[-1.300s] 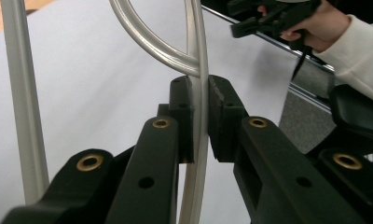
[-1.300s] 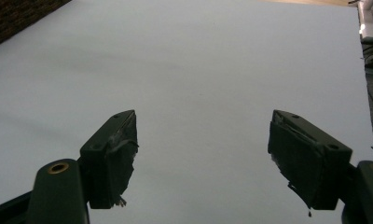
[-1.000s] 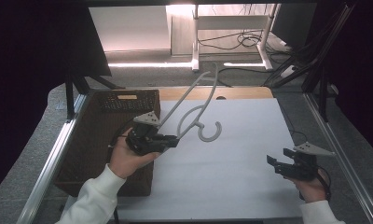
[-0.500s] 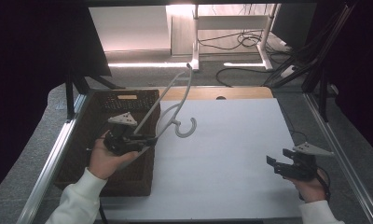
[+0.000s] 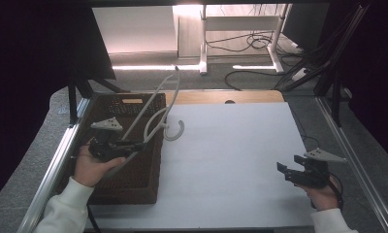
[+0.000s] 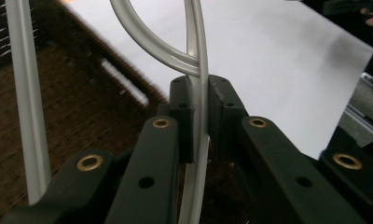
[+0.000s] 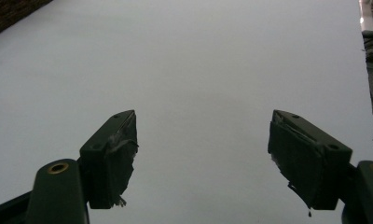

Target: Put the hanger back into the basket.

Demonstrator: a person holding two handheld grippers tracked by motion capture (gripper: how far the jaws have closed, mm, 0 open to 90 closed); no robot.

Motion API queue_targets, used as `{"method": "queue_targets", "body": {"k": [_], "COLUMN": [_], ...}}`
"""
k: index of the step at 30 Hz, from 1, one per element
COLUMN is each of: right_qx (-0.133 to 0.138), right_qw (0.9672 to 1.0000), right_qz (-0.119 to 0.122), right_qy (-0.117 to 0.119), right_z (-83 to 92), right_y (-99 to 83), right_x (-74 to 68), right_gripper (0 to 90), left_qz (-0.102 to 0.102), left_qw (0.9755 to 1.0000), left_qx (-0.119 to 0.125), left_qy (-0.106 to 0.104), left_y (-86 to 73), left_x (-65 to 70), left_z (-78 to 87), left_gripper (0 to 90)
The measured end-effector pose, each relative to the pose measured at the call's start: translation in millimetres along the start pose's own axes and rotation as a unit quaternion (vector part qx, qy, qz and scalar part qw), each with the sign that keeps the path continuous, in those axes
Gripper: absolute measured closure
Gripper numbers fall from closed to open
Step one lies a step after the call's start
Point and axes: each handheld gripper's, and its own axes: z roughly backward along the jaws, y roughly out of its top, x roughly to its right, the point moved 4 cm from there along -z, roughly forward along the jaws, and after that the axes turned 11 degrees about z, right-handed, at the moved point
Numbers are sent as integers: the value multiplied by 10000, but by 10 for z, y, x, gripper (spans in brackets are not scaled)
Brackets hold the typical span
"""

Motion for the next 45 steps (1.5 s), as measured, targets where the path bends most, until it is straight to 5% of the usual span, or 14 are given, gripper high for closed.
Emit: {"method": "queue_targets", "body": {"k": [15, 27, 34, 41, 45], "right_qx": [-52, -56, -69, -71, -94], "right_qw": [10000, 10000, 10000, 10000, 10000], "right_qz": [17, 17, 19, 37, 15], "right_qy": [0, -1, 1, 0, 6], "right_z": [-25, -26, -33, -34, -35], "right_y": [-8, -9, -15, -15, -22], "right_x": [-15, -17, -15, -16, -13], "right_gripper": [246, 246, 246, 246, 246], "left_qz": [265, 170, 77, 222, 349], "left_qw": [9986, 9982, 9967, 9944, 9939], "left_qx": [-50, -235, -706, -947, -935], "left_qy": [451, 532, 386, 407, 469], "left_y": [-317, -452, -554, -576, -575], "left_x": [-511, -646, -717, -750, -803], "left_z": [239, 234, 111, 22, 47], "left_gripper": [815, 816, 813, 795, 703]}}
